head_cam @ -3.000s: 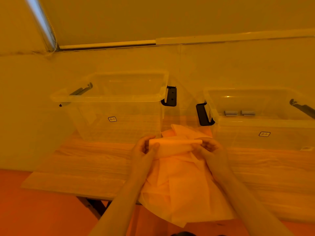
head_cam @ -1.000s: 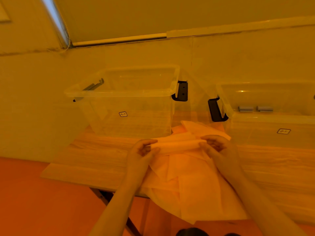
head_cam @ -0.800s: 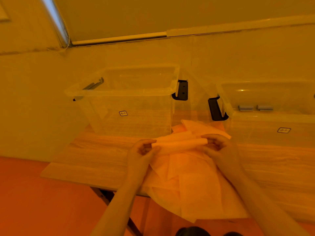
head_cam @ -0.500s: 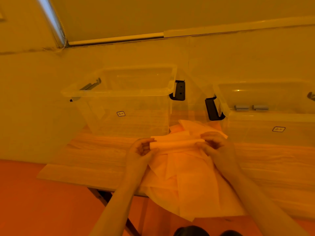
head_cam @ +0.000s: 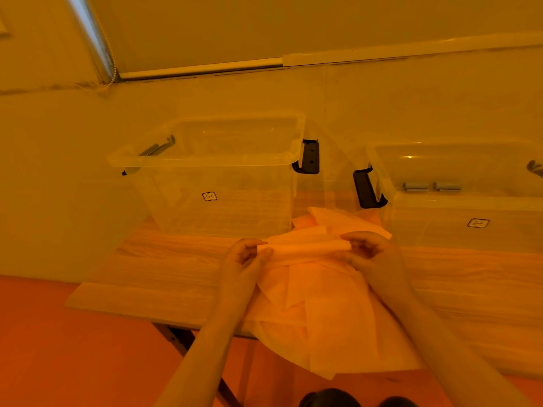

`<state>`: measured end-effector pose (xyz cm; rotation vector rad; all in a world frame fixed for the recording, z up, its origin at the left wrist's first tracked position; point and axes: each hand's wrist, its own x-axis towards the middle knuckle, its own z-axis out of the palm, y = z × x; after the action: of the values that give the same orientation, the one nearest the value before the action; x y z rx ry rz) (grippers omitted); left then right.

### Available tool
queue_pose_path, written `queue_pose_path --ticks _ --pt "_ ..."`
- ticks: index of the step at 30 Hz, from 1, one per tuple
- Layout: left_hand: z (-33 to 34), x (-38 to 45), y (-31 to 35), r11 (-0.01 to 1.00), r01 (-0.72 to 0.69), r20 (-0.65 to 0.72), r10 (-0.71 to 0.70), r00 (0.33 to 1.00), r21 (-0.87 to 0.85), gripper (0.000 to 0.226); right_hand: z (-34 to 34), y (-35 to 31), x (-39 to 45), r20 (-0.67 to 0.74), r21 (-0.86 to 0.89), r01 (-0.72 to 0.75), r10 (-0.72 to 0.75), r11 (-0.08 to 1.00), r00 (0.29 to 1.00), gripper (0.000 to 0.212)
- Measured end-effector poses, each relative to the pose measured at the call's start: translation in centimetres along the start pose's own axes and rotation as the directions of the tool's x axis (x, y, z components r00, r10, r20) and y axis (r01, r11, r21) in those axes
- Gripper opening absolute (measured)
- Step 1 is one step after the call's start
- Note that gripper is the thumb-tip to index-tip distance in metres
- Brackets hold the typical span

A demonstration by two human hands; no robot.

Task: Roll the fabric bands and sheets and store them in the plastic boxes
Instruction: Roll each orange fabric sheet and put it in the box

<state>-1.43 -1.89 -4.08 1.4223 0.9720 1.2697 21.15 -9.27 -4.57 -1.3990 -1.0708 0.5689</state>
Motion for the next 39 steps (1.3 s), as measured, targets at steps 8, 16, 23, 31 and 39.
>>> queue_pose_path --ticks 8,16,23,31,39 --pt "0.06 0.04 -0.15 1.0 0.012 0.066 -0.011 0.998 -0.004 0.025 -0.05 0.57 0.42 -0.042 0.004 0.038 -0.038 0.999 0.998 0.014" --pt "0.05 0.07 -0.24 1.0 -0.008 0.042 0.007 0.999 0.025 0.018 -0.09 -0.13 -0.07 -0.019 -0.022 0.048 -0.048 0.999 0.999 0.04" --pt "-0.04 0.13 -0.34 1.0 -0.003 0.058 0.002 0.998 0.028 0.024 0.12 -0.12 0.0 -0.007 0.023 -0.004 0.004 1.0 1.0 0.021" --pt "0.12 0.07 -0.13 0.997 -0.018 0.049 0.015 0.999 0.07 0.008 0.03 -0.12 -0.07 0.012 0.045 0.005 -0.005 0.999 1.0 0.039" --pt "0.12 -0.01 -0.06 0.998 0.057 0.06 -0.056 0.997 -0.013 0.024 -0.19 -0.1 0.15 -0.024 -0.017 0.06 -0.06 0.998 0.998 0.011"
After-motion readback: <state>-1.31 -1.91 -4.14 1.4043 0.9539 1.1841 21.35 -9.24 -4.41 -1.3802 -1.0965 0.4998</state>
